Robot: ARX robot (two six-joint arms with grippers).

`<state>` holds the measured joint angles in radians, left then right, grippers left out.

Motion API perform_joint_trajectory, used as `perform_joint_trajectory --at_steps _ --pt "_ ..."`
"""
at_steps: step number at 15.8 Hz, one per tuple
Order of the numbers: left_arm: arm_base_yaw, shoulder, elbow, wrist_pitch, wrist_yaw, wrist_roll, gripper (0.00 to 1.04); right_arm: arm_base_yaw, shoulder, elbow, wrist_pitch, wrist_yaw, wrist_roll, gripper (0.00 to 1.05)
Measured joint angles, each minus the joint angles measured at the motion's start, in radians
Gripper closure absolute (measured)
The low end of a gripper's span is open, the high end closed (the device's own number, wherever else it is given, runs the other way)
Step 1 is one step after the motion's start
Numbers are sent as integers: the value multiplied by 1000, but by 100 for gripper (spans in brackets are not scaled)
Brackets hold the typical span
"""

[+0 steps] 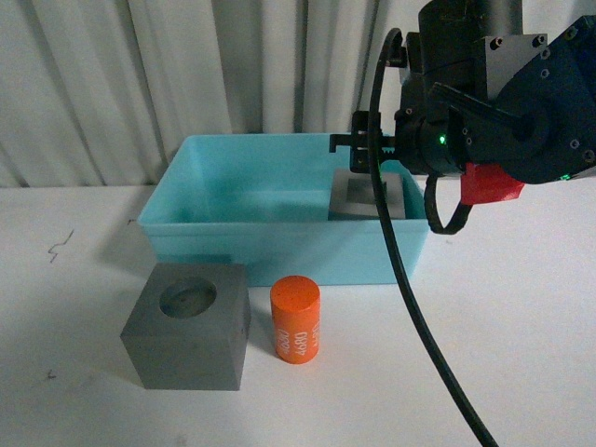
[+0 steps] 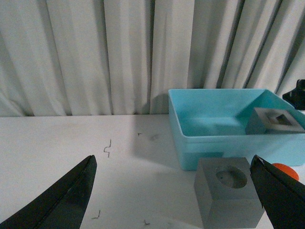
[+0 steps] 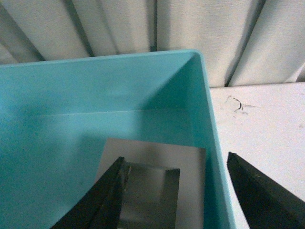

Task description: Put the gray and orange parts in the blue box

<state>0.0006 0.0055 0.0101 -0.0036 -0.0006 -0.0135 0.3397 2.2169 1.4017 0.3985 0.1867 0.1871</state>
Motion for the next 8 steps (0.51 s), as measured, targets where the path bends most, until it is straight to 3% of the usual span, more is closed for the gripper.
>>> perform_joint_trajectory --at_steps 2,3,5,8 --pt "0 0 0 0 0 0 7 -11 -119 -88 56 24 7 10" --pt "0 0 0 0 0 0 7 -29 -251 -166 94 29 6 6" --pt "0 0 0 0 0 0 7 -85 -562 -398 84 43 21 6" --pt "0 0 0 0 0 0 7 -118 -999 -855 -238 76 170 6"
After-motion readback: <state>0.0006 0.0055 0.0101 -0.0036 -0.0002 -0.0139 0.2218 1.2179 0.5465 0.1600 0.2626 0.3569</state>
